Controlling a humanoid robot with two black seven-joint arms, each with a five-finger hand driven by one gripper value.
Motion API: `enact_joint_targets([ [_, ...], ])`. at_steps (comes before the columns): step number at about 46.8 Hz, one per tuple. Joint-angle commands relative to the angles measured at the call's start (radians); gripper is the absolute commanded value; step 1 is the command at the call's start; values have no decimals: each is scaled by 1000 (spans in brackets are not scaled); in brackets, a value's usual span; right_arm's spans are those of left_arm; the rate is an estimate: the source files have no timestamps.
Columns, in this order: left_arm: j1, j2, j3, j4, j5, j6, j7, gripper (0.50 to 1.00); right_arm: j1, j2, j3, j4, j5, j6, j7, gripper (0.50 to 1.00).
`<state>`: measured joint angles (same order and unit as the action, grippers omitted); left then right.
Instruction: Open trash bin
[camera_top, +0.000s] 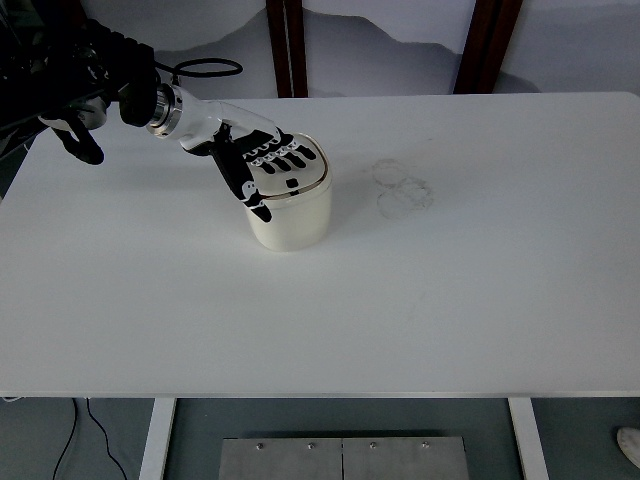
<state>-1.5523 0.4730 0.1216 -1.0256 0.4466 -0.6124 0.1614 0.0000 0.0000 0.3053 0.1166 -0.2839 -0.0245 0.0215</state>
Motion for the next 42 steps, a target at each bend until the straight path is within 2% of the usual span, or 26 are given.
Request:
enact_joint_targets([
  [1, -3, 3, -13, 18, -68, 2, 0, 1000, 0, 0, 0, 0, 0, 0, 0, 991],
  [11, -2, 29, -45, 47, -181, 2, -2, 1000, 0, 0, 0, 0, 0, 0, 0, 991],
  [29, 40, 55, -95, 154, -529, 2, -13, 1000, 0, 0, 0, 0, 0, 0, 0, 991],
  [33, 67, 55, -129, 197, -568, 32, -14, 1000, 0, 0, 0, 0, 0, 0, 0, 991],
  [36, 96, 53, -160, 231, -575, 56, -32, 1000, 0, 0, 0, 0, 0, 0, 0, 991],
  [41, 144, 56, -238, 257, -577, 103, -101, 1000, 0, 0, 0, 0, 0, 0, 0, 991],
  [42, 144, 56, -238, 257, -577, 103, -102, 1000, 0, 0, 0, 0, 0, 0, 0, 991],
])
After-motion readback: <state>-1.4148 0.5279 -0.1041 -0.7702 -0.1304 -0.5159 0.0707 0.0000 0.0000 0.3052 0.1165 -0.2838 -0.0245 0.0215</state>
